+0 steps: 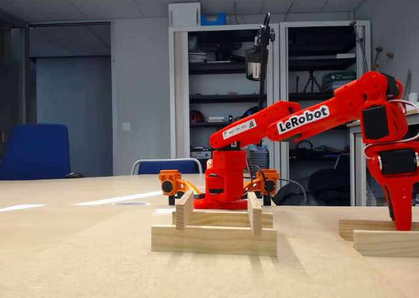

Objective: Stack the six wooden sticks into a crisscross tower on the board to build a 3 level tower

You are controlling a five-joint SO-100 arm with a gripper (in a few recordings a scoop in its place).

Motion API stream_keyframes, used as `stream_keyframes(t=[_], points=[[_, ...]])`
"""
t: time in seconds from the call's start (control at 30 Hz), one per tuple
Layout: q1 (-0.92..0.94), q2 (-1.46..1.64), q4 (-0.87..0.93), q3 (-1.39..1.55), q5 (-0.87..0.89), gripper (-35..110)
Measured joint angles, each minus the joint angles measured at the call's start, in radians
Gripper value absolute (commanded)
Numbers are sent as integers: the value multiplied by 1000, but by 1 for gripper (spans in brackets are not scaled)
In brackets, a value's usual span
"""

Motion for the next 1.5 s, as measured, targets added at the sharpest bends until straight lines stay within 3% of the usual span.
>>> stream_keyframes(t=[0.3,0.5,0.9,1.17,1.5], points=[[51,233,2,187,69,0],[110,472,-3,402,-2,0],[374,899,-11,815,-413,0],[548,905,-11,842,-693,0],[663,765,-11,767,-911,0]])
